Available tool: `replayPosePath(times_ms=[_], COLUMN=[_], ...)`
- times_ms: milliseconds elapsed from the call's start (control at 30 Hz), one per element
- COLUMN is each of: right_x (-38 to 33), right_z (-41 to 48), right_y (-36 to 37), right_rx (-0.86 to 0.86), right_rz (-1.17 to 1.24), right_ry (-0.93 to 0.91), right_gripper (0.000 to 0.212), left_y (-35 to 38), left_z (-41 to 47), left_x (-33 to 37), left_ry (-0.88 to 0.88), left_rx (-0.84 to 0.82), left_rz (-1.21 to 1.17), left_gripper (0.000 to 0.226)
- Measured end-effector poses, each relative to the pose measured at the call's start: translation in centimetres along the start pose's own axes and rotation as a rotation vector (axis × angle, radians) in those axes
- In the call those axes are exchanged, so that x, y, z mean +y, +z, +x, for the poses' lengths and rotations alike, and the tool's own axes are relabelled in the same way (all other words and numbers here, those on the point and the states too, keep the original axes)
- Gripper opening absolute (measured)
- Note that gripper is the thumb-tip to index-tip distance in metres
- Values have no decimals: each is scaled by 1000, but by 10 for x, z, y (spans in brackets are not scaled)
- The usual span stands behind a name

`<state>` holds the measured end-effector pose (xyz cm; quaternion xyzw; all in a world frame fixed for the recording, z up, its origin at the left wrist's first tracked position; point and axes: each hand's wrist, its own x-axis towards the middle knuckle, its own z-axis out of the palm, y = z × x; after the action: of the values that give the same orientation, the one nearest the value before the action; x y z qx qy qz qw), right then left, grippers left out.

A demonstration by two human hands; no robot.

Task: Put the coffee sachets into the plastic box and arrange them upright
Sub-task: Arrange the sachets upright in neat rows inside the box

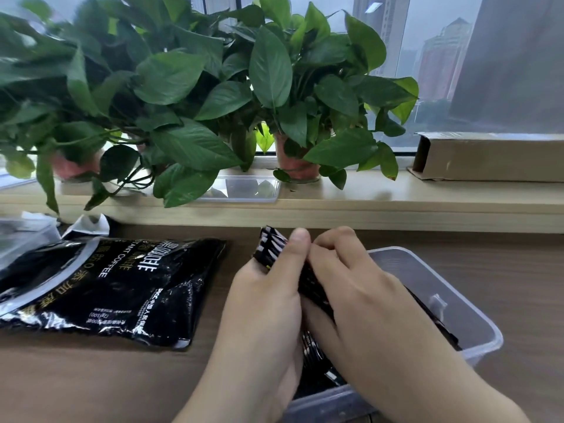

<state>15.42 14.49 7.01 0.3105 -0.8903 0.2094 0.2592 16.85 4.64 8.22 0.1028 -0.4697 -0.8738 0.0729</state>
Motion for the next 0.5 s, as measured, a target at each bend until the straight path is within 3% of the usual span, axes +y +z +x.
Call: replayPosePath(times_ms=[167,367,500], right_x=[8,13,15], right_z=[-6,-2,0], right_y=[-3,-3,-4], right_rx=[-15,36,32], right_rz=[223,282,321], right_ry=[-14,-55,-76], right_gripper=[57,35,35], left_y=[-8,-13,-17], left_z=[6,8,8], left_x=[13,18,18], left_ry=[14,-42,-65], left_rx=[22,-29,-78], left_rz=[-75,-157,-152], left_gripper=[32,24,30])
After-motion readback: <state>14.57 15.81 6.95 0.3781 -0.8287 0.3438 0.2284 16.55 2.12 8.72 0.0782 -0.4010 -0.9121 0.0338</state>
